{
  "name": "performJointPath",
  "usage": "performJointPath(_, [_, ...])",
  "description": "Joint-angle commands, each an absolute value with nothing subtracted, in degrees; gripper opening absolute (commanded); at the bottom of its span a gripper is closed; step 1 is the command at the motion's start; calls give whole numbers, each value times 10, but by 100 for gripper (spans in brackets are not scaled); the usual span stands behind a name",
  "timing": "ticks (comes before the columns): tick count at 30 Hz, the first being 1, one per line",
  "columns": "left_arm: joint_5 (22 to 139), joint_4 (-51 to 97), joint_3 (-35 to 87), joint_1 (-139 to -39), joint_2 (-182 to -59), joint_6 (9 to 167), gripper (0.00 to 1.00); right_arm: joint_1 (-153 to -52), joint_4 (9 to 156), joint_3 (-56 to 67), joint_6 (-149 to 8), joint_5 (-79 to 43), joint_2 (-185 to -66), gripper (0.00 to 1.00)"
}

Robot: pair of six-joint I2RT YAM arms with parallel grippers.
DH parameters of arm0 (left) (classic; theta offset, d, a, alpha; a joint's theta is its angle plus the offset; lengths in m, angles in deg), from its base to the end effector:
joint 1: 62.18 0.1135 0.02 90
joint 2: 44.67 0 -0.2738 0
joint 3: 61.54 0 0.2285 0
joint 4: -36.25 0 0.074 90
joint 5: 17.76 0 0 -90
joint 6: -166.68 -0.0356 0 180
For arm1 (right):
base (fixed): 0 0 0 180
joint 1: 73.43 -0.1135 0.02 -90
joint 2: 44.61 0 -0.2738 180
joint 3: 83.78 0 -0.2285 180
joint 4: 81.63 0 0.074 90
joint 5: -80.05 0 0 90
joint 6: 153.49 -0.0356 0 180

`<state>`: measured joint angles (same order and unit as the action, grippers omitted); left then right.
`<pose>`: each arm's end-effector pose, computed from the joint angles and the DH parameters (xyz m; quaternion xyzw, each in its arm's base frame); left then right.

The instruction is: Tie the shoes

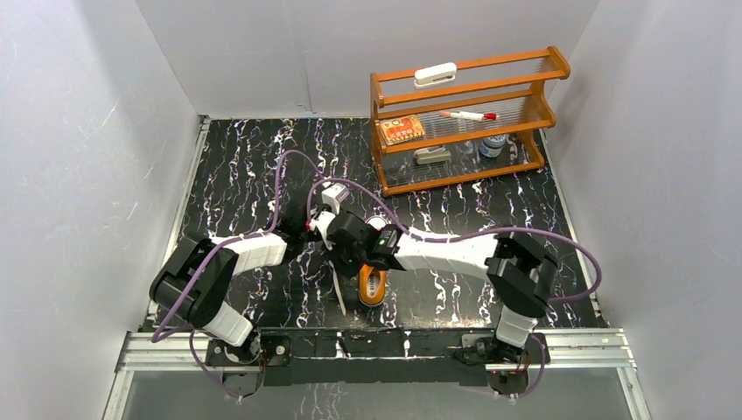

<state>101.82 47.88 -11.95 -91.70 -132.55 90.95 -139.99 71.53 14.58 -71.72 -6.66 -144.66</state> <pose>0.2376 -0.1547 0.1984 0.2420 0.7978 -0.3909 0.3900 0.1458 0.3310 0.2331 -0.4409 0.8125 0.2100 0.3184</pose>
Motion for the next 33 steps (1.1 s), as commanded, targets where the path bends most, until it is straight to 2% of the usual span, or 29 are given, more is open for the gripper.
performJointPath(1, [1041,488,-104,-922,-1303,967,0,-1390,577,83,-781,-185,-1384,0])
performJointPath(8, [1044,479,-117,-922,-1265,1019,0,-1269,440,95,-828,-333,-1347,0])
performJointPath(14, [1068,472,-110,-923,-1254,1050,0,-1257,397,91,-832,-293,-1298,0])
performJointPath(21, [1071,445,-101,-925,-1250,1062,0,-1241,225,50,-820,-160,-1326,0])
performJointPath(29, [1059,450,-104,-927,-1264,1072,0,-1204,225,142,-843,-143,-1319,0])
performJointPath(31, [1054,442,-102,-927,-1266,1068,0,-1199,268,164,-840,-153,-1310,0])
performJointPath(33, [1056,440,-101,-927,-1268,1068,0,-1199,323,193,-822,-172,-1304,5])
